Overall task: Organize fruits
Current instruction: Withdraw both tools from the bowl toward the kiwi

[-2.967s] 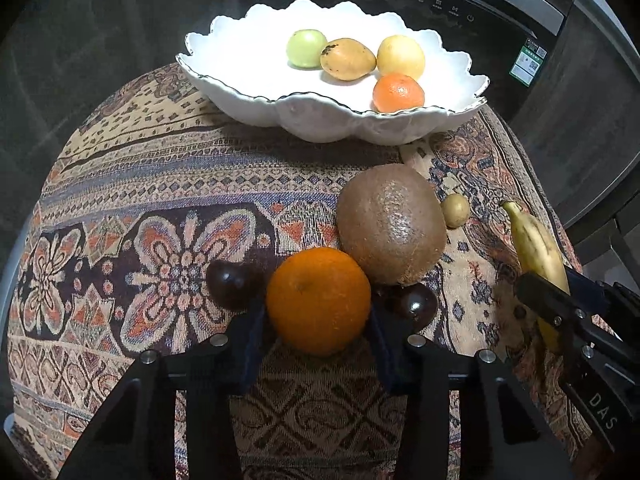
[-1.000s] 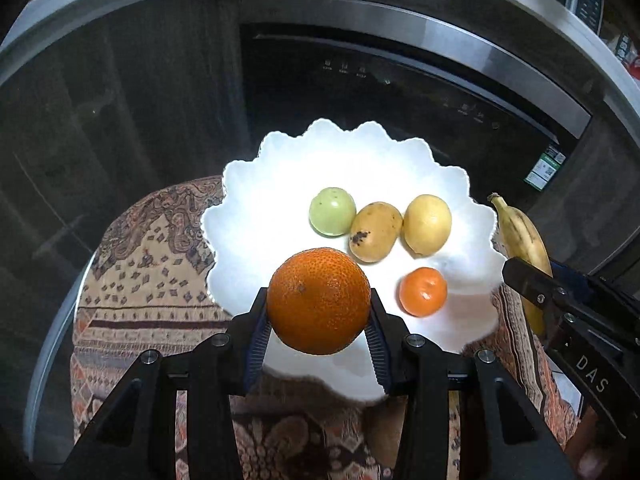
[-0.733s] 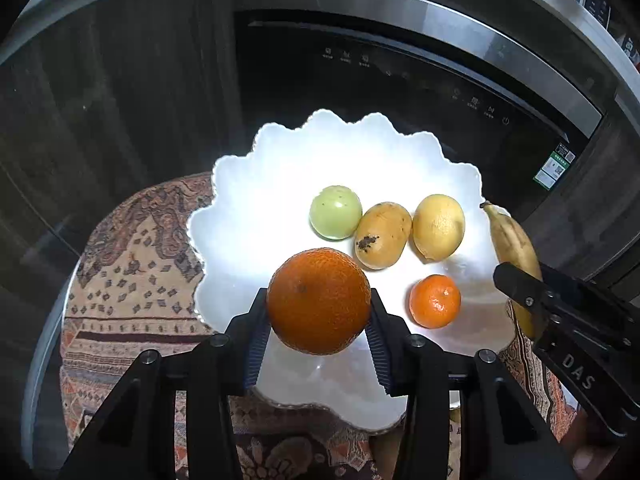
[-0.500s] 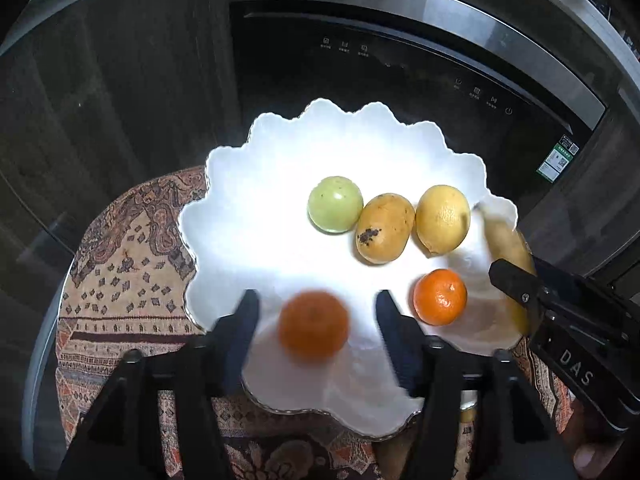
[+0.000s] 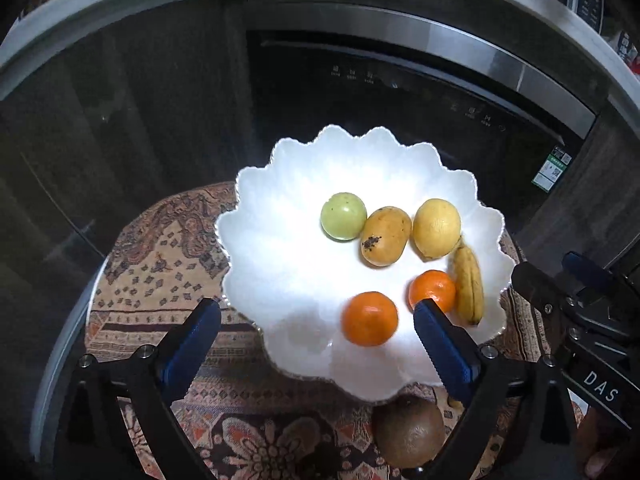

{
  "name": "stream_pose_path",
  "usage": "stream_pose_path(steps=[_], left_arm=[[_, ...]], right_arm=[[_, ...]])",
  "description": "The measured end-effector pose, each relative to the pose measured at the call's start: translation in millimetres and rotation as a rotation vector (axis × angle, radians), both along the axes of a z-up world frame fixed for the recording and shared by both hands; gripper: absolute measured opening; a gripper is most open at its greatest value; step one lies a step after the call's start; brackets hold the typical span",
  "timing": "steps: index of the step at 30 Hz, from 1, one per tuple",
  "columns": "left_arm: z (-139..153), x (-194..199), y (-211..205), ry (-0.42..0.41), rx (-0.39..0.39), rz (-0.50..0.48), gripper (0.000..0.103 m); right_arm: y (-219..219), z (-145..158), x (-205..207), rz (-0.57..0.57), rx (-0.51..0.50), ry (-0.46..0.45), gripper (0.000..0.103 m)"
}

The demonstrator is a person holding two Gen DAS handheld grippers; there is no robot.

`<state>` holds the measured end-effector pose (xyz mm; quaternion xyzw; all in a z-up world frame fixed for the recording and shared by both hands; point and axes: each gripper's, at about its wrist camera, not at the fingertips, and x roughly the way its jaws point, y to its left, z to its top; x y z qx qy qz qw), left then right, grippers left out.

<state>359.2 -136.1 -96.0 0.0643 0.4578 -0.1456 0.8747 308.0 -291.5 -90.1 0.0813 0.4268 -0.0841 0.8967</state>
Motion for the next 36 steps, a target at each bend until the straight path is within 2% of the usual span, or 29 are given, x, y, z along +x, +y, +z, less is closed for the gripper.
stream_pose_path(steps=[11,18,27,36], left_arm=[[38.1,-42.2,19.2,-0.06,0.004,0.007,0.099],[46.9,-65.8,32.9,-0.068,0.005,0.02,0.099],[45.6,-89.4,41.4,-0.06,0.003,0.027,0.099],[27.1,-106.0,27.7,-0.028,0.009,0.009,0.099]], right_arm=[[18.3,37.0,-39.8,0.012,-0.028,-0.04,0.077],[32.8,48.4,-63.8,0.022,-0.04,-0.049,0.077],[42.2,52.7,-87.2,0.03,-0.055,-0.049,0.077],[32.5,39.9,-105.4,0.012,-0.052,-0.025,0.077]])
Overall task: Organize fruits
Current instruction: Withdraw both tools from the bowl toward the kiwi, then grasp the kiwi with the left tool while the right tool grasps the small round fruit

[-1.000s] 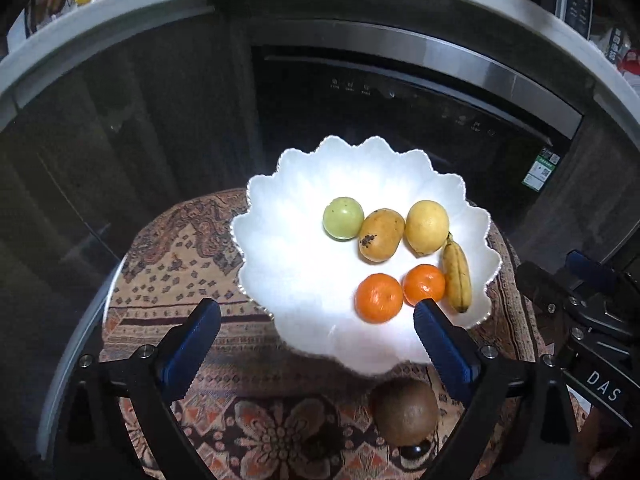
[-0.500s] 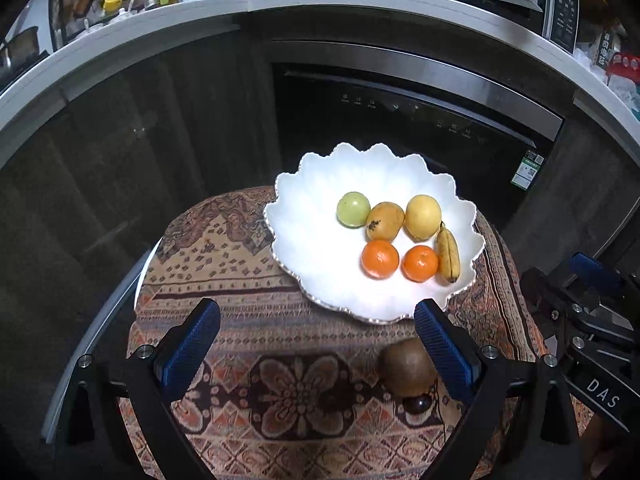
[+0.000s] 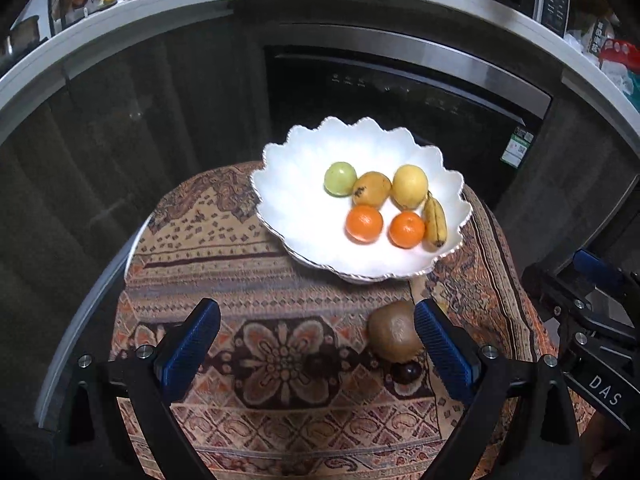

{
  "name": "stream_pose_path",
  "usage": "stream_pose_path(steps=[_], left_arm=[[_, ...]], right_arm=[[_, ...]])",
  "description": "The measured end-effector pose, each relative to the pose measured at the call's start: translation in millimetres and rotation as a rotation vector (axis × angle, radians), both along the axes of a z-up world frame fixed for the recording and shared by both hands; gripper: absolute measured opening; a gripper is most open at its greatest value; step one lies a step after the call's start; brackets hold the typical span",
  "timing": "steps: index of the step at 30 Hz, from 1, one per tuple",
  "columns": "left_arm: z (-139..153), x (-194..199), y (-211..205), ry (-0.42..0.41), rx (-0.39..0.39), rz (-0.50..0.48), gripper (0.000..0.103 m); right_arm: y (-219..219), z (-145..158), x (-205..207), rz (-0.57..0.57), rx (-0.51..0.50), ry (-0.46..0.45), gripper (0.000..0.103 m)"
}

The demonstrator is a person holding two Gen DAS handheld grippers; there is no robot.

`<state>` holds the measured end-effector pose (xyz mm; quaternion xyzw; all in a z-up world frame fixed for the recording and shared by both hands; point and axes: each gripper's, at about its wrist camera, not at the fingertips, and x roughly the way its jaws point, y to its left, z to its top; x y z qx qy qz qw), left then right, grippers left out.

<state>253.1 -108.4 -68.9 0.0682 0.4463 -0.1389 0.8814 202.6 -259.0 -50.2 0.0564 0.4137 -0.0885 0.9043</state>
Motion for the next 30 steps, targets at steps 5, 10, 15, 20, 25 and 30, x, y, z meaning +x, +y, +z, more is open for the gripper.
stream_pose_path(steps=[5,10,15,20,25,30], left_arm=[[-14.7,-2.5,-19.4,0.026,0.014,-0.027,0.098],[-30.5,-3.6,-43.3,0.051,0.03,-0.058,0.098],[-49.0,-0.8,-59.1,0.072,0.052,-0.068,0.095],[-71.6,3.5,-71.9,0.109,0.078,-0.082,0.087],[-90.3,8.6,-81.3,0.13,0.104,-0.084,0.085],[-106.0,14.0,-86.7,0.159,0.11,-0.086,0.077]], right_arm=[[-17.1,-14.6,-7.5,-0.029,0.006,0.028,0.077],[-37.6,-29.1,-14.3,-0.059,0.01,0.052,0.077],[-53.8,-44.9,-17.6,-0.09,0.014,0.069,0.077],[-64.9,-60.9,-17.7,-0.11,0.03,0.082,0.077],[-72.1,-78.4,-16.0,-0.126,0.042,0.105,0.077],[-74.3,-89.7,-14.1,-0.136,0.039,0.112,0.077]])
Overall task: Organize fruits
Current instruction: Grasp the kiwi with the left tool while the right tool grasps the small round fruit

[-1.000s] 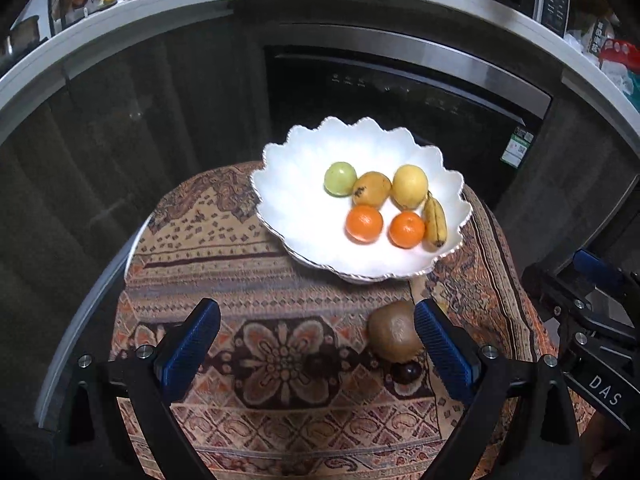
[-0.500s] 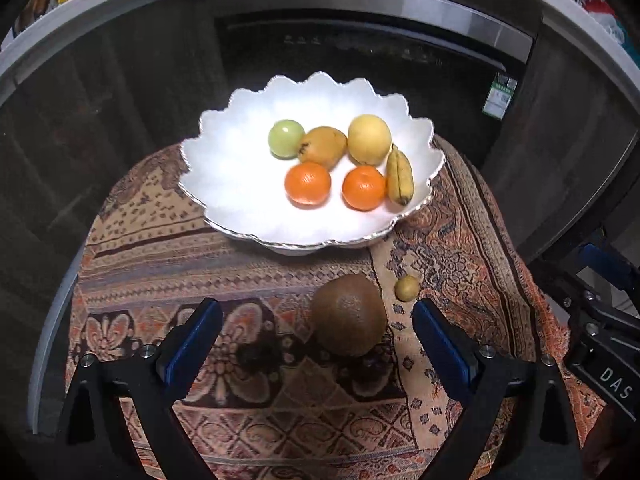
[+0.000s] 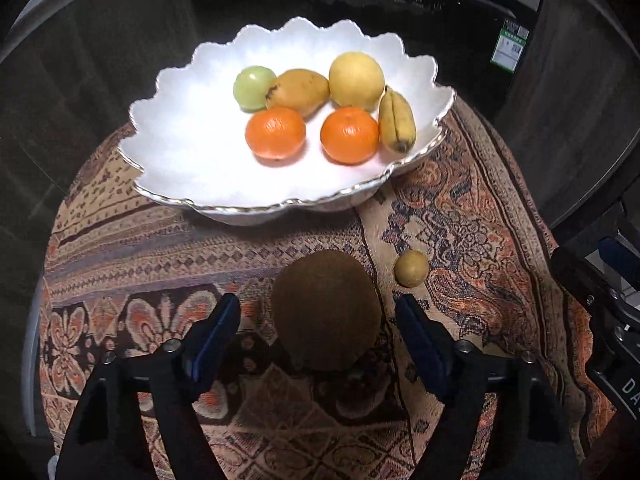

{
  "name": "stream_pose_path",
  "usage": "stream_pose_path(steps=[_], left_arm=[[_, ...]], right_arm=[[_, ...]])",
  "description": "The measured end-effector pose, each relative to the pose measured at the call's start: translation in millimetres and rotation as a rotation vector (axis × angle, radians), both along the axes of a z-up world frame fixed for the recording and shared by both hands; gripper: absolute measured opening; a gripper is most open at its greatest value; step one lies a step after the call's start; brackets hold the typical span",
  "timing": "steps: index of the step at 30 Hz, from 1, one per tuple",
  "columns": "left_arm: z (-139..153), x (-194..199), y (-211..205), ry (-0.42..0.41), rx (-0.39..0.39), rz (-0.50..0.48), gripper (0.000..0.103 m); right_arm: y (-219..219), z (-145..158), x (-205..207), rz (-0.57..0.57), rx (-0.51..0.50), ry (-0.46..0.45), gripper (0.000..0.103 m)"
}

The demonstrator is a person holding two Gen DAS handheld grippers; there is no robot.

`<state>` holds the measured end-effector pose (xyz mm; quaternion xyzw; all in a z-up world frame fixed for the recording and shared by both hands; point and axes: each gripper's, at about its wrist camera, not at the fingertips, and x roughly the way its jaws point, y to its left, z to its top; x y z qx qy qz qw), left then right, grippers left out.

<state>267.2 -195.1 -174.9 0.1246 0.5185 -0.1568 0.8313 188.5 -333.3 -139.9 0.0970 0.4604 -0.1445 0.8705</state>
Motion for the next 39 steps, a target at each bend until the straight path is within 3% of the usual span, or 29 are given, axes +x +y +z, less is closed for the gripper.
stream_pose_path(steps=[3,8,16,23,32,39], left_arm=[[-5.8,1.2,0.1,-0.006,-0.004,0.017,0.075],[-14.3,2.8,-1.1,0.012,-0.01,0.02,0.057],[-10.0,-0.6,2.3,-0.001,-0.021,0.016,0.055],[11.7,-5.2,17.0,-0.048,-0.026,0.031,0.055],[29.9,-6.8,62.1,-0.084,-0.034,0.091,0.055],[31.4,1.6,94.6,-0.111,-0.035,0.153,0.055]], right_arm=[[-0.2,-5.3,0.8,0.002,0.0,0.006,0.077],[-0.8,-11.7,1.3,0.002,0.003,0.019,0.077],[-1.1,-11.7,0.9,0.005,0.003,0.02,0.077],[4.8,-4.2,1.5,0.018,0.006,0.007,0.077],[36.9,4.7,14.5,0.066,-0.012,0.003,0.077],[68.8,-7.5,34.6,0.114,-0.041,0.027,0.076]])
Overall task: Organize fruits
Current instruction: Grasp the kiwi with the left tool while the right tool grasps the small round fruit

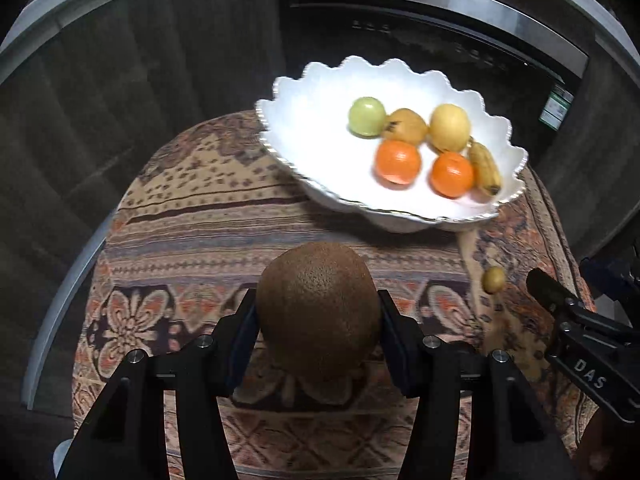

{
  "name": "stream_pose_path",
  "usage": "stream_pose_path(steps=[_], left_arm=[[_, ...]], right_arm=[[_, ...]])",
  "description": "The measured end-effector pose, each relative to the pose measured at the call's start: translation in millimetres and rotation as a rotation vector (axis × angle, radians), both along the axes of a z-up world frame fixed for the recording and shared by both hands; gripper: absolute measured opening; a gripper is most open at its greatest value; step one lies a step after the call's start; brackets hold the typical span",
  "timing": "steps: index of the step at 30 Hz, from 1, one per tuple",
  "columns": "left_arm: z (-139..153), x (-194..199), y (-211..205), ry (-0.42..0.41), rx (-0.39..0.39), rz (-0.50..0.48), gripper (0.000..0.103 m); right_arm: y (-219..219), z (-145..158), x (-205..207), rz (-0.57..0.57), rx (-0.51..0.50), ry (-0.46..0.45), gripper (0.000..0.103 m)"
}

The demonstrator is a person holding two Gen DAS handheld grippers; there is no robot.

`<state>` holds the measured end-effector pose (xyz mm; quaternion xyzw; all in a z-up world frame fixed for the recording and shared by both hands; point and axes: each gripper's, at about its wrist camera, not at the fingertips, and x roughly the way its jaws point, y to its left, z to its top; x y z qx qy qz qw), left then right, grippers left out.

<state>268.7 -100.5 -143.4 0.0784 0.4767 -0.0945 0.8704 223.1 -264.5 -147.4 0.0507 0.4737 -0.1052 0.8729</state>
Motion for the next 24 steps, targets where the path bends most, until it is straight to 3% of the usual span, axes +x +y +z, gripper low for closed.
stream_pose_path(steps=[14,17,24], left_arm=[[-12.5,11.8,25.1,0.026,-0.027,0.047,0.055],[-14.2,13.3,24.4,0.031,-0.025,0.047,0.055],[-13.2,12.6,21.6,0.03,-0.018,0.039,0.055]], right_arm=[[23.9,-36.5,29.7,0.054,0.012,0.085,0.038],[24.6,-42.7,31.1,0.065,0.02,0.099,0.024],[23.2,-41.1,28.3,0.071,0.022,0.084,0.023]])
